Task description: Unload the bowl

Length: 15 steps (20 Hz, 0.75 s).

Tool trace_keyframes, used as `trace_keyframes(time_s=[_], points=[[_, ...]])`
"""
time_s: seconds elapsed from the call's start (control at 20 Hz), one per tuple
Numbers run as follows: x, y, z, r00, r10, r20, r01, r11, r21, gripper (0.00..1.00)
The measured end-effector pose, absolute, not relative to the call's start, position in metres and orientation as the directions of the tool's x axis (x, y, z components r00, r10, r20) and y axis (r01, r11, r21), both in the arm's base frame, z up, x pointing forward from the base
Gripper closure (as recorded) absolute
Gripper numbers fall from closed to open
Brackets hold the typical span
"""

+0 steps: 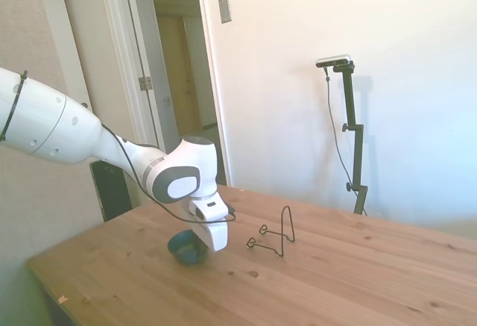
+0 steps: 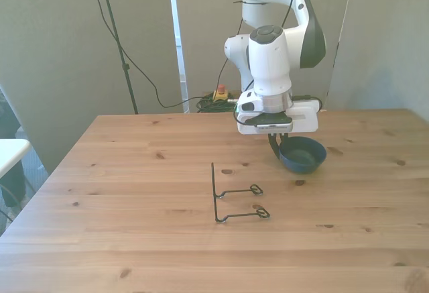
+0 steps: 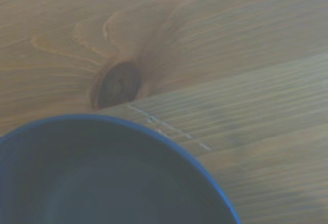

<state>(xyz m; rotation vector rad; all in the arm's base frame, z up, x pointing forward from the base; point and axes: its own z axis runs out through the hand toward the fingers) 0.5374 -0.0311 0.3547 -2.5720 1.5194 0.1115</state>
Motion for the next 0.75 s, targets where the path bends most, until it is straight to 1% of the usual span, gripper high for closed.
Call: trace_keyframes(time_s=[0.25, 0.4, 0.5, 0.75], points=[[0.538, -0.038, 0.355, 0.480, -0.869, -0.123, -0.877, -0.470, -0.103, 0.00], [0.535, -0.039, 0.361, 0.483, -0.869, -0.104, -0.874, -0.472, -0.116, 0.00], [0.527, -0.039, 0.375, 0.492, -0.866, -0.084, -0.867, -0.480, -0.132, 0.00], [0.485, -0.035, 0.432, 0.536, -0.844, 0.019, -0.828, -0.530, -0.183, 0.00]])
